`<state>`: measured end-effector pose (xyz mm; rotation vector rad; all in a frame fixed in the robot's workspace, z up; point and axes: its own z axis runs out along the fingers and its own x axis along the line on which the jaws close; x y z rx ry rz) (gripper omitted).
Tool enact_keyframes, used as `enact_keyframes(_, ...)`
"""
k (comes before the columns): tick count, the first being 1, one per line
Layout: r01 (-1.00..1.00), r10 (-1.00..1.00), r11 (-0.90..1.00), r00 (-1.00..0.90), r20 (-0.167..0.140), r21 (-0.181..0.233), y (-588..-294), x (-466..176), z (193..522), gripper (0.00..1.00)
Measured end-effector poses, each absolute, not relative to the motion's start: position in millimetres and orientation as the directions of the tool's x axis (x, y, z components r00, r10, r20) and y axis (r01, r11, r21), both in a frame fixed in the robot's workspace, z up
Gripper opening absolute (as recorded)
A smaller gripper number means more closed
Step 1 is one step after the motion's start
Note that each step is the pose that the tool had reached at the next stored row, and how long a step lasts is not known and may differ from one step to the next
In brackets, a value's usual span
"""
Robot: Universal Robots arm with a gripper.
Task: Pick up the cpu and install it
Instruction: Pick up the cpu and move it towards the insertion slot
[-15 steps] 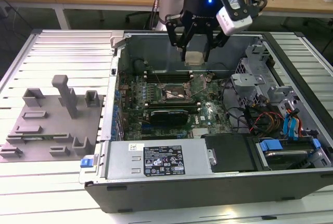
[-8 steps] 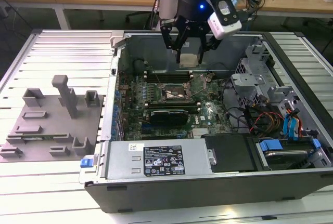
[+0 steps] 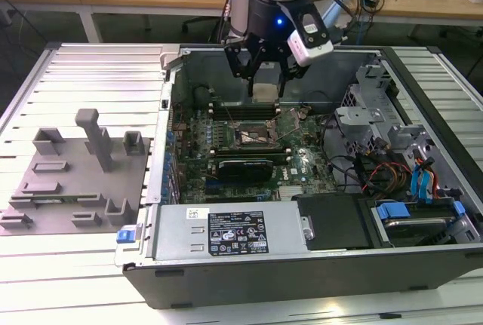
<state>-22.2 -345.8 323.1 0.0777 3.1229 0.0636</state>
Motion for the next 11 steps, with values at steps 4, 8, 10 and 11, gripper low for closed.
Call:
enact_keyframes(4,0.049,0.05,0.998,-0.999,-0.016,0.041,-346,-22,315,0.55)
enact_keyframes(8,0.05,0.05,0.998,-0.999,-0.016,0.041,-345,-22,305,0.55)
enact_keyframes(10,0.05,0.05,0.998,-0.999,-0.016,0.041,-344,-22,300,0.55)
enact_keyframes(11,0.05,0.05,0.998,-0.999,-0.016,0.041,-343,-23,297,0.55)
